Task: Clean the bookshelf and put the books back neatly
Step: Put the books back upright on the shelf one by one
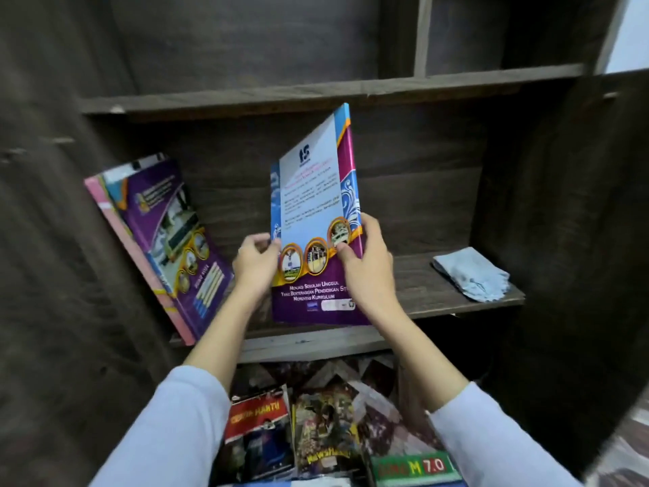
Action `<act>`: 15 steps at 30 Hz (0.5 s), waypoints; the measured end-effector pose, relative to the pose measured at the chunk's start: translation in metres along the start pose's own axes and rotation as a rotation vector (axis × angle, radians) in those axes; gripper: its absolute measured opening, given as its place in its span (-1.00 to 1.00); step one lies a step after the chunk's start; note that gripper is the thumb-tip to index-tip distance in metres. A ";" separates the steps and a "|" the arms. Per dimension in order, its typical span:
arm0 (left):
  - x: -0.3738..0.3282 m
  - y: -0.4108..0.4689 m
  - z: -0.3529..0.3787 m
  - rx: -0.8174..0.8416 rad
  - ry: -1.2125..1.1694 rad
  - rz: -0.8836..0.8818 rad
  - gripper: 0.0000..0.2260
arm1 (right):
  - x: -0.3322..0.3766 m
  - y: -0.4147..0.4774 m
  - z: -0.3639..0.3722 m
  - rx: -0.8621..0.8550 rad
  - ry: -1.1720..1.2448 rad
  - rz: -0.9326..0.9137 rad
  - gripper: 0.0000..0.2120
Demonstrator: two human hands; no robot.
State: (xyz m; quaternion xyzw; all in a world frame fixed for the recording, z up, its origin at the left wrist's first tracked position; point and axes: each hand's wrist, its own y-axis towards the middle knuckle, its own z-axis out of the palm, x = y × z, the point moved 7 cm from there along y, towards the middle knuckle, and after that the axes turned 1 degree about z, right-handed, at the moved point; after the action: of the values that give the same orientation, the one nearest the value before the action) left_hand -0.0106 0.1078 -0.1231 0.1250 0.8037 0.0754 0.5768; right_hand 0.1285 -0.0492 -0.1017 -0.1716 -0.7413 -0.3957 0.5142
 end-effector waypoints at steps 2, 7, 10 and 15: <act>-0.034 0.006 -0.025 -0.075 -0.104 0.115 -0.73 | 0.009 -0.012 0.022 0.020 -0.029 -0.020 -0.60; -0.082 0.006 -0.072 -0.087 -0.253 0.227 -0.57 | 0.020 -0.039 0.088 0.056 -0.129 -0.130 -0.58; -0.088 0.004 -0.091 -0.013 -0.120 0.339 -0.23 | 0.022 -0.051 0.127 0.096 -0.140 -0.179 -0.57; -0.072 0.014 -0.117 -0.064 0.164 0.428 -0.03 | 0.017 -0.066 0.172 0.188 -0.183 -0.292 -0.54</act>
State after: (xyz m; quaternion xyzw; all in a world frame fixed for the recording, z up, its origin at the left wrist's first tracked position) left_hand -0.0980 0.1035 -0.0165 0.2680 0.8003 0.2314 0.4839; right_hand -0.0303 0.0385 -0.1403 -0.0487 -0.8357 -0.3777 0.3957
